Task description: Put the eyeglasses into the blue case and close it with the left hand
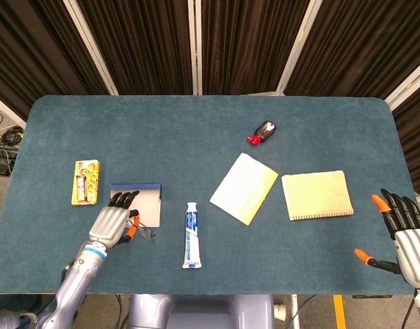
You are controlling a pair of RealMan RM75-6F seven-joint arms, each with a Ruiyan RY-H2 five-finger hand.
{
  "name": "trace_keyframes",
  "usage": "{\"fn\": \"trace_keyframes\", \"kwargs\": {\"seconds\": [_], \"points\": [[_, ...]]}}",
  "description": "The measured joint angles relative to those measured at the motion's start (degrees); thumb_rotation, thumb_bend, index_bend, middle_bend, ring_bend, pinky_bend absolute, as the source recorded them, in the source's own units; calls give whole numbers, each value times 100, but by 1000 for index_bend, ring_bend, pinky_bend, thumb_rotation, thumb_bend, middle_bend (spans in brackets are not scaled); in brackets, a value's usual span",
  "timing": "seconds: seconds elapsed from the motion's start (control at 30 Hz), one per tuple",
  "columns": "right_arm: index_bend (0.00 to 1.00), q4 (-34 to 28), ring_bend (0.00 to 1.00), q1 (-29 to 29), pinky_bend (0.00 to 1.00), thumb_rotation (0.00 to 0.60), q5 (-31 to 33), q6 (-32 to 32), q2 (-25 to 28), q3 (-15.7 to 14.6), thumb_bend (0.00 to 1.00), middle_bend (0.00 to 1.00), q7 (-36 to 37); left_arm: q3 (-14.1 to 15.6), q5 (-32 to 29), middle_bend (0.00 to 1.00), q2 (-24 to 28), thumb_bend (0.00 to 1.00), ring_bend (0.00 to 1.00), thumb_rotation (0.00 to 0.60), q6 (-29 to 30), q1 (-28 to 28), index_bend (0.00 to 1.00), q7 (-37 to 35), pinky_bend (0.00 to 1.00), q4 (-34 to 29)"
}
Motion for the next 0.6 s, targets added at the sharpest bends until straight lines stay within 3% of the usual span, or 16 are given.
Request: {"fn": "trace_keyframes", "kwargs": {"seconds": [0.23,0.6], "points": [[0,36,0,59,0,600,154,-147,-46,30,0,0,-55,-306,-368,0,-138,540,0,600,-345,-374,619,-79,0,672],[0,57,0,105,0,600,254,-253,-84,49,0,0,-122,-462,-601,0,-406,540,0,600,-727,-699,621,-465,0,1568]]}}
